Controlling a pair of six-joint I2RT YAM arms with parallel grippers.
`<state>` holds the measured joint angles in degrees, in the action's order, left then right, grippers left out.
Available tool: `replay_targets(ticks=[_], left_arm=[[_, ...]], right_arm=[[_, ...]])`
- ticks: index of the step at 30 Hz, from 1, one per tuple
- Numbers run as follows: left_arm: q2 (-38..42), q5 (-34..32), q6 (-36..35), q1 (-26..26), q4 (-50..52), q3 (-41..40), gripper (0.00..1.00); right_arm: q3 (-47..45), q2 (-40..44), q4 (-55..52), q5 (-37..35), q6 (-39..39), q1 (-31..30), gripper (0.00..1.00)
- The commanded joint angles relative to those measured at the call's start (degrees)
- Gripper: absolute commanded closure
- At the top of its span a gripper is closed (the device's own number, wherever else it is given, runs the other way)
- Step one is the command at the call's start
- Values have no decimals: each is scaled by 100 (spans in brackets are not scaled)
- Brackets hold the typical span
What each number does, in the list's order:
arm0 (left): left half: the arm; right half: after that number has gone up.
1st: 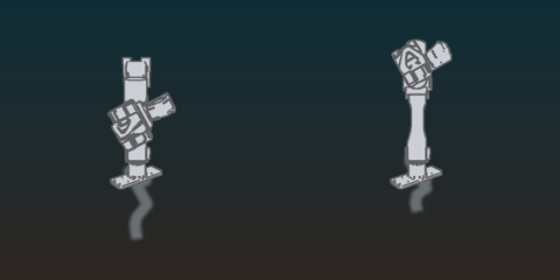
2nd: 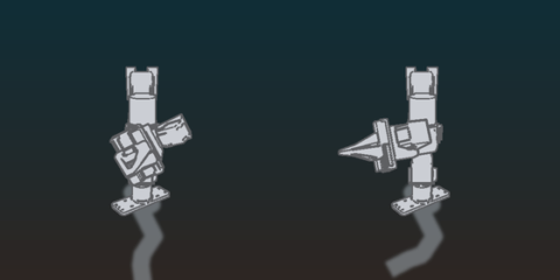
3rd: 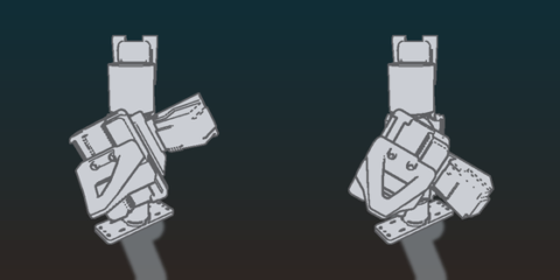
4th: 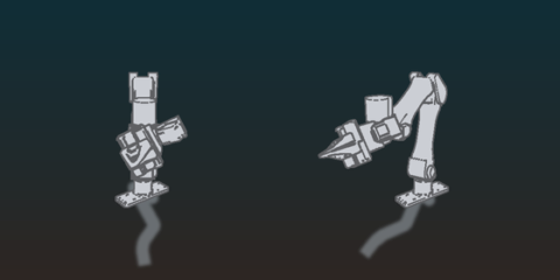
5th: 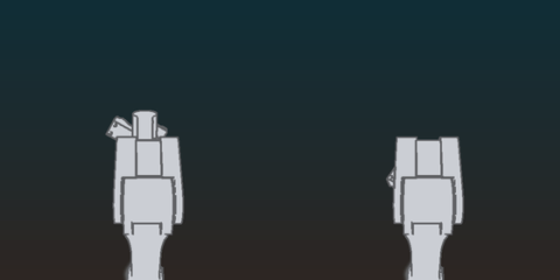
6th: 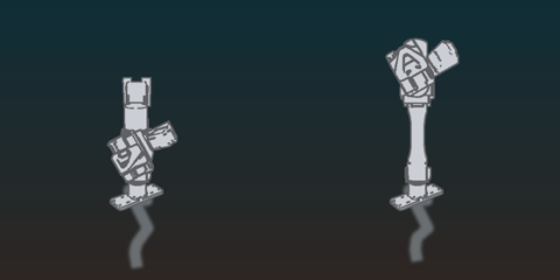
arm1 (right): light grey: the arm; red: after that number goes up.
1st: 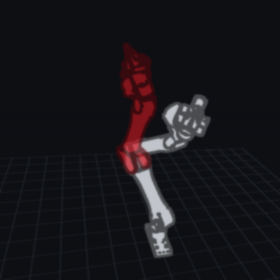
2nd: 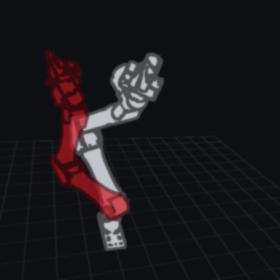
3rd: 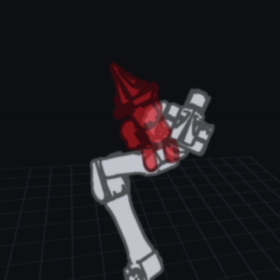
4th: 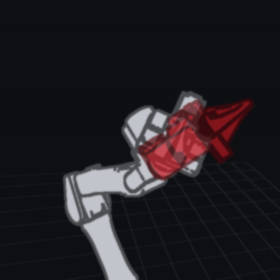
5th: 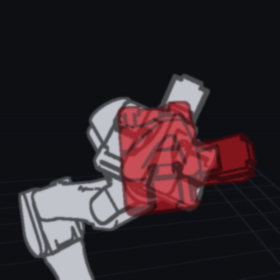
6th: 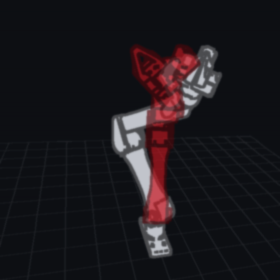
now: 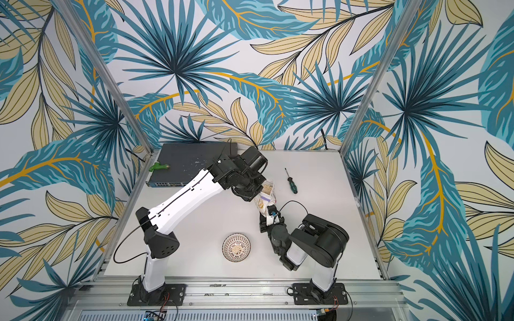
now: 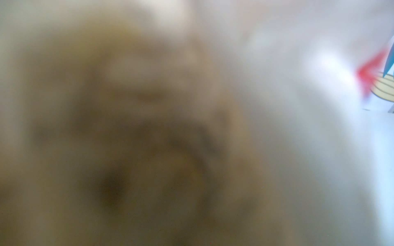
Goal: Pour the oats into the breakfast bowl
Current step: Pick up the oats bag from the center of the board.
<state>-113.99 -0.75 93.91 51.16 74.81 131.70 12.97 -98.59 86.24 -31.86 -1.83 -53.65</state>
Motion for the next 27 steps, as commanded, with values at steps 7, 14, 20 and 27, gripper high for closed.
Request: replay_targets(ticks=[7,14,20,27], left_arm=[[1573,-39,-848,-215,-371,-1125,100],[2296,137,-998,-326,-669,-2083,96],[2481,195,-1062,-485,-788,-2565,86],[2340,792,-1014,-568,-1225,-3134,83]], right_arm=[[161,2174,-2066,368,808,25,100],[459,3029,-3891,617,1612,21,100],[311,3350,-4262,427,1992,21,100],[110,3704,-4123,544,1991,21,100]])
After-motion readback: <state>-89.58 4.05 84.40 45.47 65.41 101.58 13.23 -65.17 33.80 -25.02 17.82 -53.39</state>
